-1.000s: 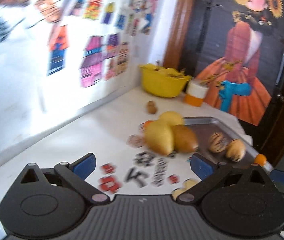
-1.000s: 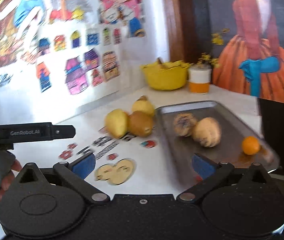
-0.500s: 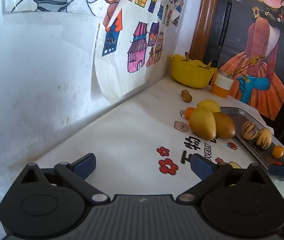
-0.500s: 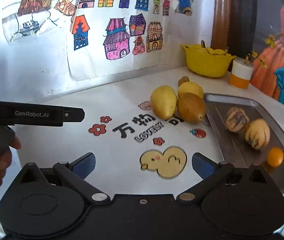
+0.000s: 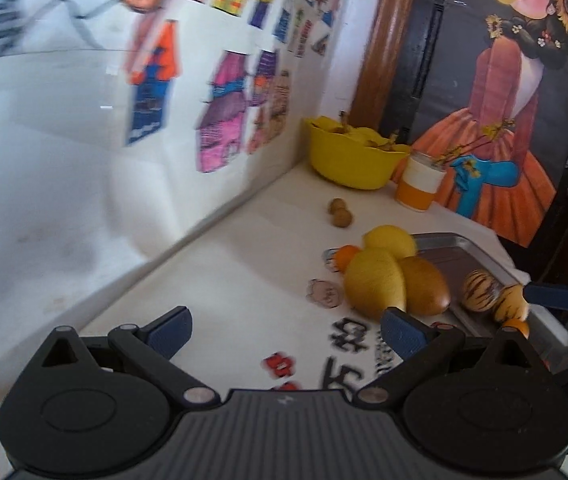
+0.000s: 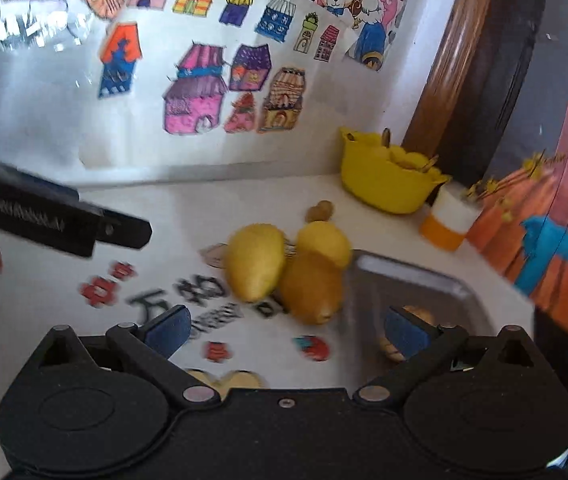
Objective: Organize fruits
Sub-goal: 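Withdraw both grippers from the tray toward the pears, then grasp the yellow pear with the left gripper while the right gripper grasps the brown pear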
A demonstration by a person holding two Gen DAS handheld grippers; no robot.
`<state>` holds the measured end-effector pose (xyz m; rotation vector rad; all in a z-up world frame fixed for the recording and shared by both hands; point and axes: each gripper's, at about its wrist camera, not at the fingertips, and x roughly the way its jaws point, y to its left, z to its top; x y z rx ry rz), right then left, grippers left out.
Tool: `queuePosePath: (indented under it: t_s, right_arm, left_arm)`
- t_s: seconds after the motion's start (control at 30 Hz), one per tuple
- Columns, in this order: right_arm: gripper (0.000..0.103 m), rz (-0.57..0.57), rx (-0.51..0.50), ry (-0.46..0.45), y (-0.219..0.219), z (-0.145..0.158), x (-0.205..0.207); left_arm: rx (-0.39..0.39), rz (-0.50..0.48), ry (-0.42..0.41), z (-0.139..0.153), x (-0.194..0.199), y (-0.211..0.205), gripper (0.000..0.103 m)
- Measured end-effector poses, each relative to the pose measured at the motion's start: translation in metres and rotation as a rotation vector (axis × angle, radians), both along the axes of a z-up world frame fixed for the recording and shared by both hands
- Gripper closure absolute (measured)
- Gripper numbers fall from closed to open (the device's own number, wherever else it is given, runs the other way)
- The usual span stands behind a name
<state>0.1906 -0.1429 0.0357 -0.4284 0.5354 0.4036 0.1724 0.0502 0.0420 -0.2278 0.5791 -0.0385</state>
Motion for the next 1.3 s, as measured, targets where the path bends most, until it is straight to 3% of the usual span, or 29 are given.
queuePosePath:
  t_s: [0.23, 0.37, 0.7, 1.07, 1.3]
  right_arm:
    - [0.001, 0.031, -0.155, -0.095, -0.010, -0.013, 0.024]
    - [0.001, 0.059, -0.203, -0.099, -0.007, -0.026, 0.040]
    - [0.013, 0.083, -0.180, -0.051, -0.002, -0.047, 0.072]
    - [0.020, 0.093, -0.145, -0.039, 0.003, -0.054, 0.086]
    - [0.030, 0.100, -0.120, -0.026, 0.007, -0.054, 0.092]
  left_arm:
    - [-0.061, -0.062, 0.022, -0.002, 0.041, -0.024, 0.001]
    - [-0.086, -0.066, 0.043, -0.009, 0.065, -0.036, 0.001]
    - [-0.126, -0.078, 0.074, -0.030, 0.096, -0.046, 0.001]
    - [-0.179, -0.114, 0.034, -0.046, 0.096, -0.042, 0.015]
    - [-0.242, -0.107, 0.019, -0.051, 0.096, -0.032, 0.033]
